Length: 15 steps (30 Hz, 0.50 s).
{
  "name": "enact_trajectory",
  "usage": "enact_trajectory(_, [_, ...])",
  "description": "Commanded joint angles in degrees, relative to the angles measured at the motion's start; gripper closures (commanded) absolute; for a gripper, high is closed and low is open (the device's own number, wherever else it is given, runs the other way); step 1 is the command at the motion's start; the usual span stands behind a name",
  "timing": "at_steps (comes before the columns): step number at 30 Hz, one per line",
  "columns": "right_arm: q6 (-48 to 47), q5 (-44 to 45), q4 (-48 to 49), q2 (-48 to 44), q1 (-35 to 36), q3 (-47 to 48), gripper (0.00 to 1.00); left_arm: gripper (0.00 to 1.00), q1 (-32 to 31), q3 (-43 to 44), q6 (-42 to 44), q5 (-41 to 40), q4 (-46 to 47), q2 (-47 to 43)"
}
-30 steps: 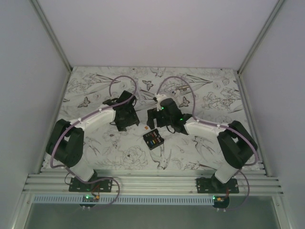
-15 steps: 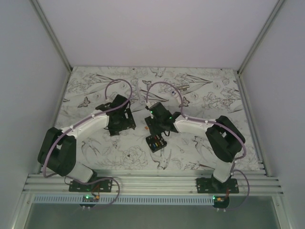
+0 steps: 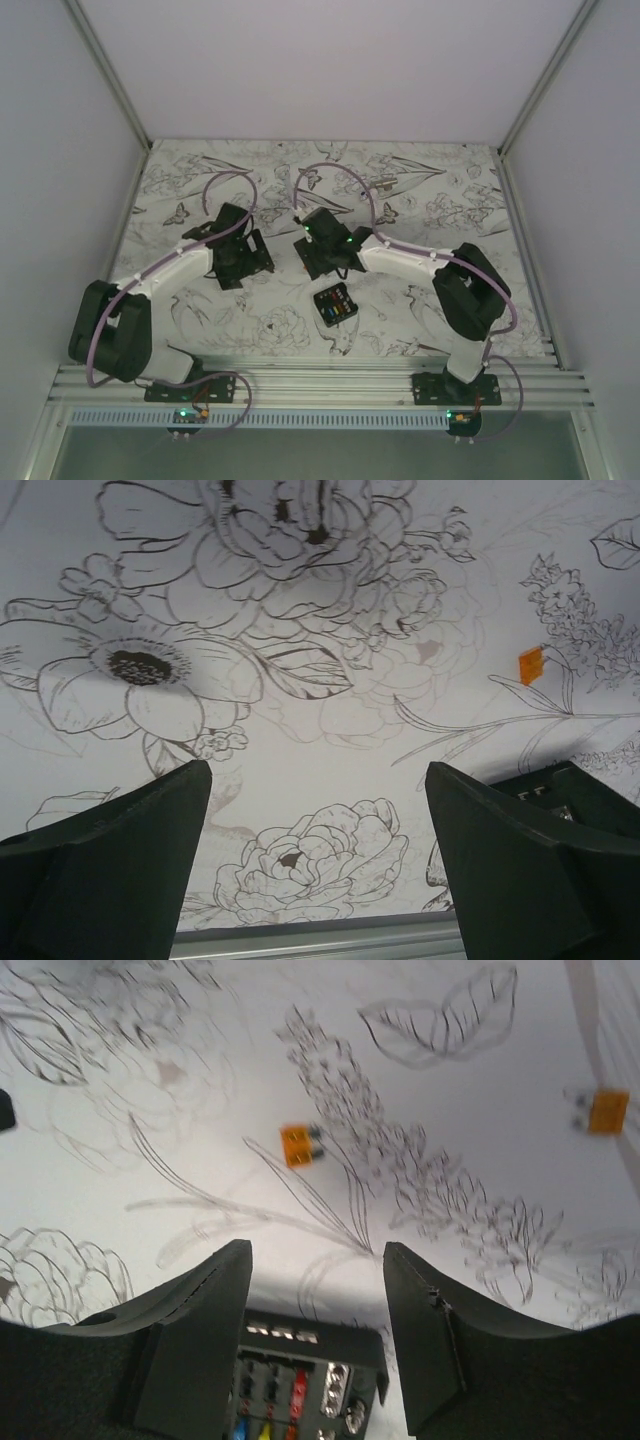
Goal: Snap on the fuse box
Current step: Adjust the fuse at the center of the board.
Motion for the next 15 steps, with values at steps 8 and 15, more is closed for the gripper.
enact_trajectory(8, [-4.18,1.09,1.9,9.01,2.69,9.17,0.52,0.03,7.83,-8.22,-0.65,6.34,2.61,-5.62])
enact_trajectory(15, [-4.13,1.69,2.03,12.92,2.76,12.86,0.56,0.03,8.32,-9.09,-0.31,7.13,3.11,-6.59])
